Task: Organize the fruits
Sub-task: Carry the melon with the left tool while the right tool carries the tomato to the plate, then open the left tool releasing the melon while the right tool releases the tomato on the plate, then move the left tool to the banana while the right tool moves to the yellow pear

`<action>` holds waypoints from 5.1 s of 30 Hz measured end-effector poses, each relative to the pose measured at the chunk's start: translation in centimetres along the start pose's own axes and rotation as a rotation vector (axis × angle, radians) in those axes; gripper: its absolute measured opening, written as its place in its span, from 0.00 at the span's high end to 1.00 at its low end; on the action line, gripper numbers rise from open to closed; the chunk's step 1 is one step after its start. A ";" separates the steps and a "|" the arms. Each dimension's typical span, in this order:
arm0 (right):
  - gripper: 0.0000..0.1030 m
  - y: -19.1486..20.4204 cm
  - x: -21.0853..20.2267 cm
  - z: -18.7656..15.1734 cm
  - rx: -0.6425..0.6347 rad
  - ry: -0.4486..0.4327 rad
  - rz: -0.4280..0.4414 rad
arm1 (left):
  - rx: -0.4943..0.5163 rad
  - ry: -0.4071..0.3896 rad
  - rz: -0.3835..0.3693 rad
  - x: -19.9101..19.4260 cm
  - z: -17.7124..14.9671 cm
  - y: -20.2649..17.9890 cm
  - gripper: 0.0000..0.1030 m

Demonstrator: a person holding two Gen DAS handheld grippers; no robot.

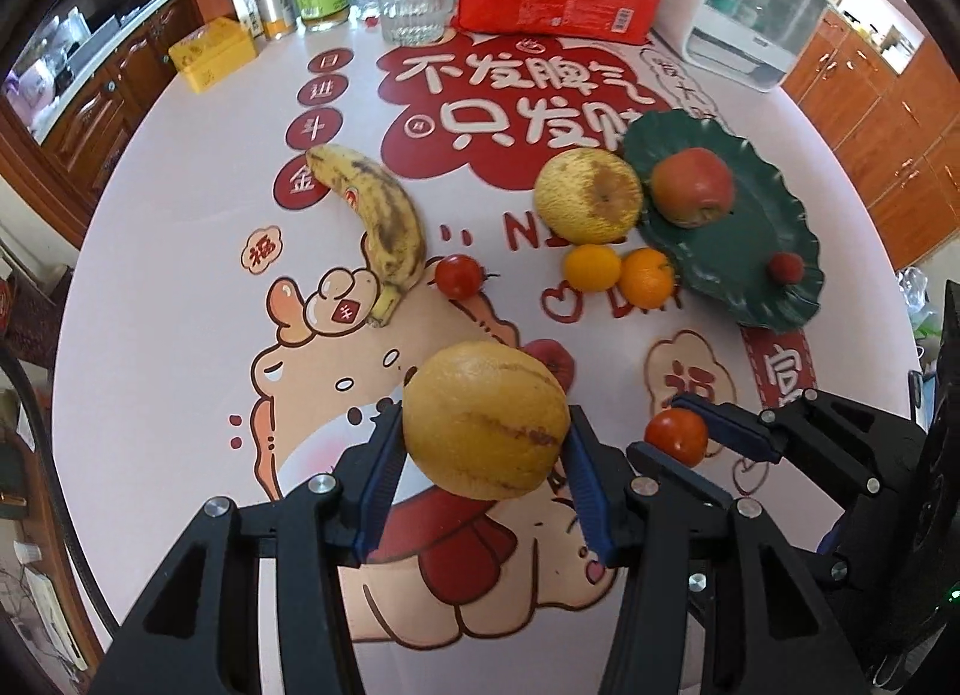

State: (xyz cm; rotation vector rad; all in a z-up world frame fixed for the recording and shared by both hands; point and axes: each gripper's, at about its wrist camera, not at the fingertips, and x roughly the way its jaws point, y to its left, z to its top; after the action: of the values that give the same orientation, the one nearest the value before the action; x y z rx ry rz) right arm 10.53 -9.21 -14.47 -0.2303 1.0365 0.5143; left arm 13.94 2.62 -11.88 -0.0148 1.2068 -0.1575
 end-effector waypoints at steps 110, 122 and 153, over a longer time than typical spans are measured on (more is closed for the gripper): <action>0.52 -27.0 1.4 2.0 0.456 0.001 -0.174 | 0.263 0.018 -0.022 13.0 18.9 -23.0 0.01; 0.52 -25.7 -1.5 1.5 0.476 0.005 -0.230 | 0.262 -0.051 -0.065 6.9 16.7 -22.0 0.01; 0.52 -8.2 -9.5 8.1 0.207 -0.211 -0.166 | 0.008 -0.272 0.072 -8.0 9.2 -2.0 0.01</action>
State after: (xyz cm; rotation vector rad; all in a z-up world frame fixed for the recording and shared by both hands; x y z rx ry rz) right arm 17.00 -15.65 -2.68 -0.0749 0.8490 0.2715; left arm 19.56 0.95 -0.99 0.0145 0.9342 -0.0936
